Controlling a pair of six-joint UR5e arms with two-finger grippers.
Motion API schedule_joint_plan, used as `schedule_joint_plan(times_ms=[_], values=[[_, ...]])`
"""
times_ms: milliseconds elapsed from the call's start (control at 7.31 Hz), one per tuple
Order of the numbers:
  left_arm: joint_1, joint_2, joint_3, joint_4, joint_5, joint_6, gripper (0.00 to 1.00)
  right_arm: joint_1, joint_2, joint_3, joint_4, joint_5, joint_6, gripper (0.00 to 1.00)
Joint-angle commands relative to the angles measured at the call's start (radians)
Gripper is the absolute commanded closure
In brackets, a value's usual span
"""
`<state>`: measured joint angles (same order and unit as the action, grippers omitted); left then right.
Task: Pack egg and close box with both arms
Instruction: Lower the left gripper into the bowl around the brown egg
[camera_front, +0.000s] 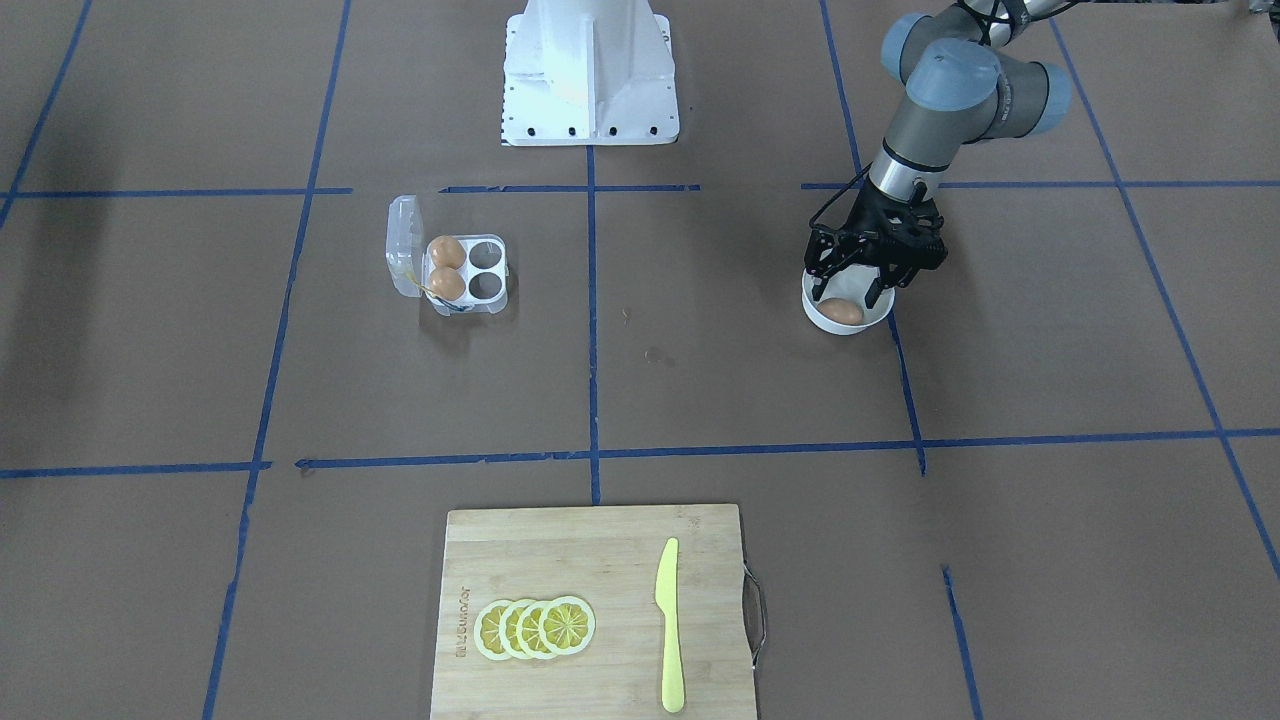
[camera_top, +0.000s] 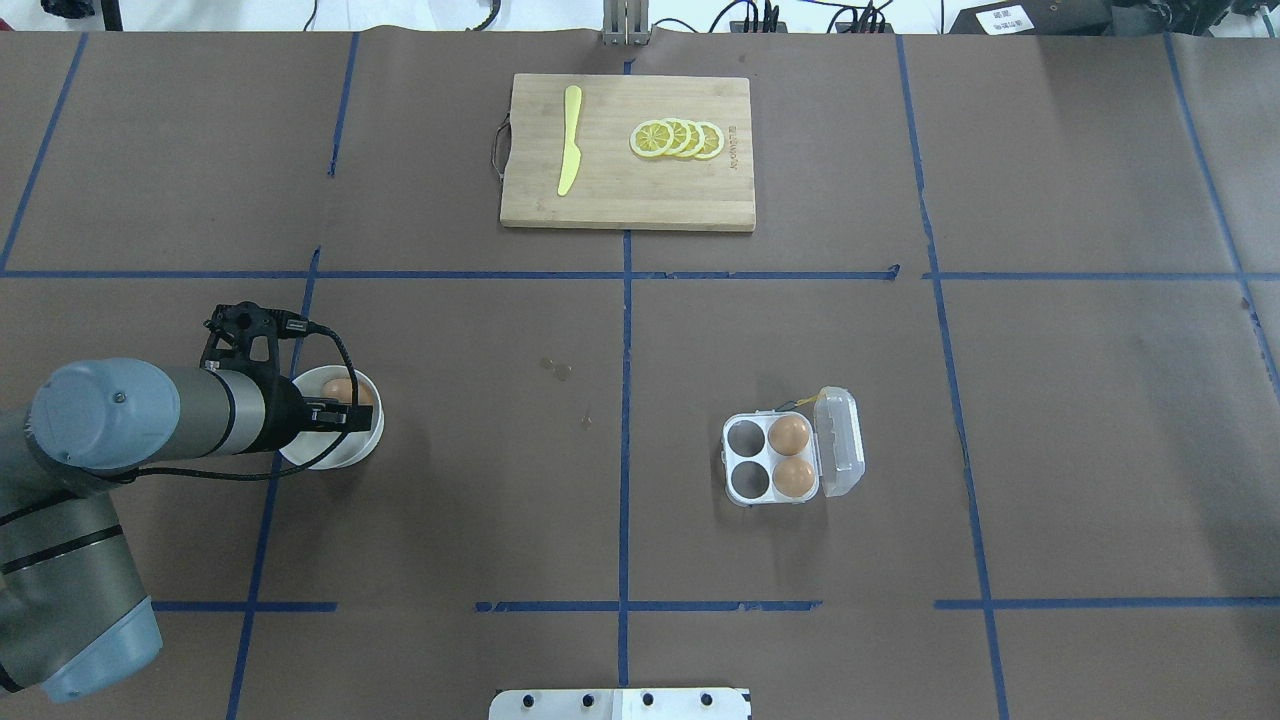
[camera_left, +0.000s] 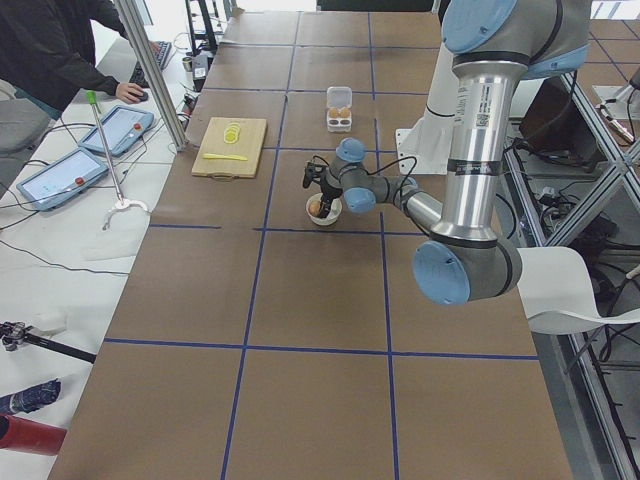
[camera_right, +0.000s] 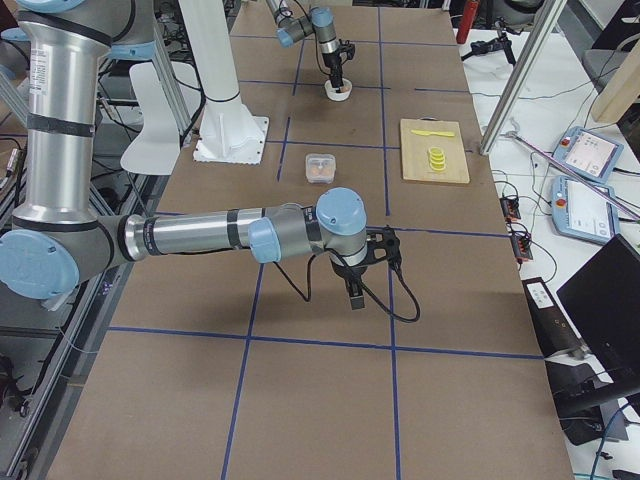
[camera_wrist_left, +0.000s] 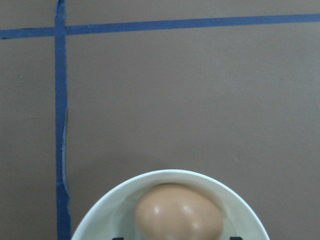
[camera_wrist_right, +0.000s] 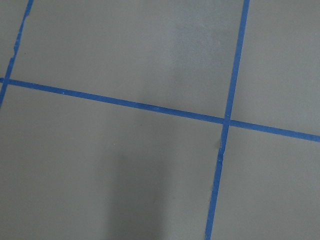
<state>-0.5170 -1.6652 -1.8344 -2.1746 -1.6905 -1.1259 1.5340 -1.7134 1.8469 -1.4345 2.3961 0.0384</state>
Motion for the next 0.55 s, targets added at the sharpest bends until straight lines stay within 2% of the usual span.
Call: schedule_joint_plan(times_ms=[0, 410], values=[[0.0, 0.001, 0.003, 0.001, 0.002, 0.0, 0.23, 0.0, 0.0, 0.002, 0.0, 0.0, 0.0, 0.0], [0.0, -0.007, 0.003, -0.001, 0.002, -0.003, 0.23, 0.0, 0.0, 0.002, 0.0, 0.0, -0.002, 0.0]])
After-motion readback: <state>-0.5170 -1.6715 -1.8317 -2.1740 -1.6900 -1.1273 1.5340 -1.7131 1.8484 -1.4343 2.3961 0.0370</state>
